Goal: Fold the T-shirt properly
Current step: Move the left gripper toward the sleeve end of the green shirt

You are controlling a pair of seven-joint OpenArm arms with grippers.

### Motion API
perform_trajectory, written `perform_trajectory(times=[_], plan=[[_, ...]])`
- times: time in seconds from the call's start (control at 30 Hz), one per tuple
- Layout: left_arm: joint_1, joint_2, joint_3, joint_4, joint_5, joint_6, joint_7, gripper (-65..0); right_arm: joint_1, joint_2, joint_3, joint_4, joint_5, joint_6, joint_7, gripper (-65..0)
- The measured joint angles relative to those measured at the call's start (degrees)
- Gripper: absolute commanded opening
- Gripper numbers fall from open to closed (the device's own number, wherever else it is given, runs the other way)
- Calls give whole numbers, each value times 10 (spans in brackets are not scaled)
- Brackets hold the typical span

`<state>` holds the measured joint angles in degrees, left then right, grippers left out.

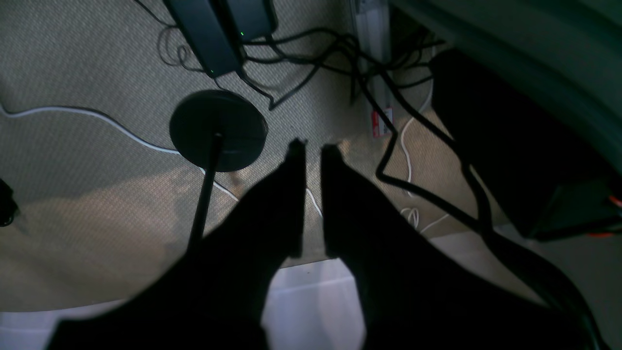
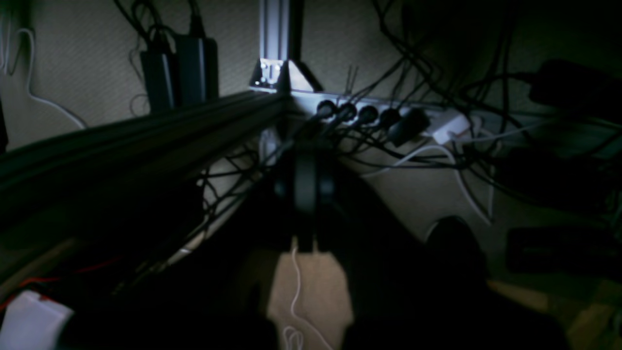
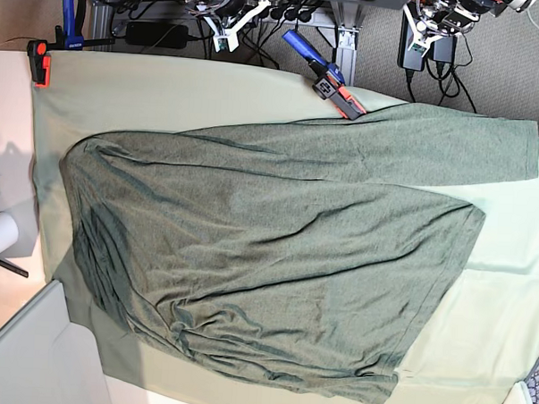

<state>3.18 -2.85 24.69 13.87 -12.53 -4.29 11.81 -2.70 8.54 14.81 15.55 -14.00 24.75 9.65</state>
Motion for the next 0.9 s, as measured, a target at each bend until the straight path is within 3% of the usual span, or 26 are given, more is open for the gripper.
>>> perform_trajectory(times=[0.33,0.37,0.43,0.47,0.53,0.63,0.73,0.83,0.9], plan=[[0,0,0,0,0,0,15,-594,-54,7,0,3,0,-2,-24,-650],[0,0,0,0,0,0,15,-594,-64,10,0,3,0,-19,-27,-650],[0,0,0,0,0,0,15,-594,-81,11,0,3,0,-122,-42,-650],[0,0,0,0,0,0,15,-594,-88,14,0,3,0,-157,-43,-650],[0,0,0,1,0,0,15,-594,-99,18,0,9,0,-190,-45,-650],[0,0,0,1,0,0,15,-594,-98,17,0,23,0,-179,-43,-650],[0,0,0,0,0,-1,15,-594,-96,12,0,37,0,-139,-39,-650],[0,0,0,1,0,-23,15,-594,-92,12,-2,47,17,-82,-21,-650],[0,0,0,1,0,-37,21,-594,-92,13,-3,46,26,-70,-17,-650]])
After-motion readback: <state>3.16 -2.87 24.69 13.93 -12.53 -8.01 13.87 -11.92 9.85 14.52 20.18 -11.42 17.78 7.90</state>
